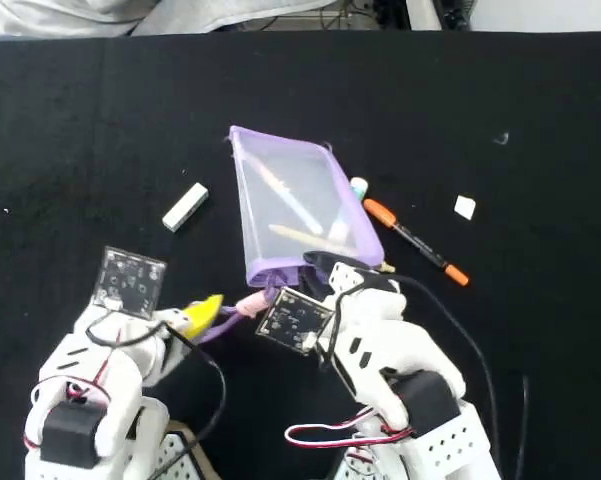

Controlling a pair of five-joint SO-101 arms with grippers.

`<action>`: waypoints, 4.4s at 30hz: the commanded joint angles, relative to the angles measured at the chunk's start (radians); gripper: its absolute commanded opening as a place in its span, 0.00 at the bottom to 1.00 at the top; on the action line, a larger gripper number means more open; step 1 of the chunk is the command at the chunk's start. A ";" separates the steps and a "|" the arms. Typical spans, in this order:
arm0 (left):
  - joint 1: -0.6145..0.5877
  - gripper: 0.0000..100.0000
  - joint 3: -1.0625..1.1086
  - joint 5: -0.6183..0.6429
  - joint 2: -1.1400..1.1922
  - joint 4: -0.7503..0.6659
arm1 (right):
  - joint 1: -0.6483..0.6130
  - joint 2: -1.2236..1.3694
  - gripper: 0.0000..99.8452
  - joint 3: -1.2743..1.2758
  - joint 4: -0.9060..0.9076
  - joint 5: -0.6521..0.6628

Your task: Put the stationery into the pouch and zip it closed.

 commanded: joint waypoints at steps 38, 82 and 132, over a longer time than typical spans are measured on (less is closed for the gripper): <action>0.104 0.33 0.225 0.141 0.002 -0.348 | -0.141 -0.008 0.01 -0.147 0.133 -0.057; -0.019 0.29 0.303 -0.032 0.003 -0.180 | -0.138 -0.001 0.17 -0.065 0.195 -0.161; -0.058 0.29 0.492 -0.313 0.005 -0.336 | 0.008 0.025 0.17 -0.065 0.055 -0.342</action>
